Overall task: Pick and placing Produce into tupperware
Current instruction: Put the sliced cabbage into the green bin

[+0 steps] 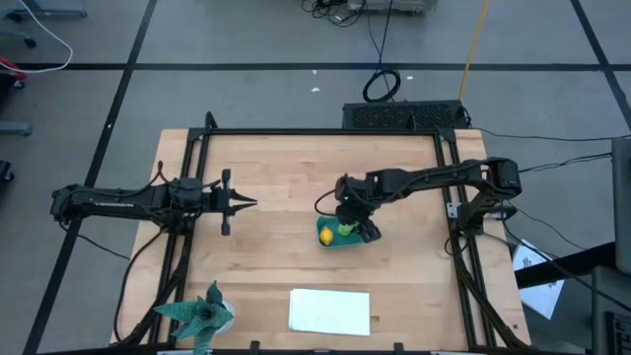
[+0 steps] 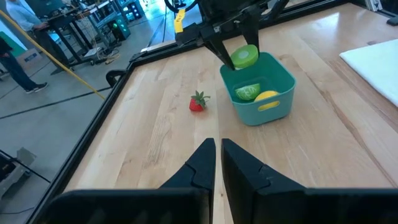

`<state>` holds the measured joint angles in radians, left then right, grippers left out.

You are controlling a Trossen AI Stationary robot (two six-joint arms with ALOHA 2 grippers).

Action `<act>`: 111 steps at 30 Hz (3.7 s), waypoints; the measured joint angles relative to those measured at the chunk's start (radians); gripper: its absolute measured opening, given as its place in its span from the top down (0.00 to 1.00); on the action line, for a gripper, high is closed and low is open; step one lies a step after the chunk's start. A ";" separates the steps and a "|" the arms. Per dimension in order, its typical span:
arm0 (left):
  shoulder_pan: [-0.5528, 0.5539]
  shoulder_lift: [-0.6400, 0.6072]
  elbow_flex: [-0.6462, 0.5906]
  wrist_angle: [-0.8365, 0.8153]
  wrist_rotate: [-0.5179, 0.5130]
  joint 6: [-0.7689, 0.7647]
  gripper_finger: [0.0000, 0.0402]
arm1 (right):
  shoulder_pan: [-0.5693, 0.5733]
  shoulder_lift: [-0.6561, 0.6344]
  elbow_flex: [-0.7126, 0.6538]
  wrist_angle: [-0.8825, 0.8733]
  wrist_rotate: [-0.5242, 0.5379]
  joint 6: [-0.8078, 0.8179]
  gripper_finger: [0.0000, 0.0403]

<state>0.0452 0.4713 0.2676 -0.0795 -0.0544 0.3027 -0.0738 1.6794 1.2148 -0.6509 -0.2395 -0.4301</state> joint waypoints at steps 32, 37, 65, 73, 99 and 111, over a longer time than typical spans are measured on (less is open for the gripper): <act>0.000 0.000 0.000 0.001 0.000 0.000 0.92 | -0.005 0.003 -0.127 0.151 -0.001 0.000 0.44; 0.000 0.000 0.000 0.001 0.000 0.000 0.92 | -0.005 0.004 -0.127 0.158 -0.001 -0.009 0.44; 0.000 0.000 0.000 0.001 0.000 -0.001 0.92 | -0.011 0.004 -0.127 0.161 -0.069 0.045 0.44; 0.000 0.000 0.000 0.000 0.000 -0.001 0.92 | -0.011 0.004 -0.127 0.159 -0.045 0.067 0.44; 0.000 0.000 0.000 0.000 0.001 -0.001 0.92 | -0.003 0.004 -0.206 0.249 0.053 0.085 0.44; 0.000 0.000 0.000 0.000 0.001 0.000 0.92 | 0.000 0.004 -0.273 0.286 0.052 0.034 0.44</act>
<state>0.0452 0.4709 0.2676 -0.0792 -0.0536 0.3027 -0.0738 1.6836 0.9421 -0.3652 -0.1879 -0.3962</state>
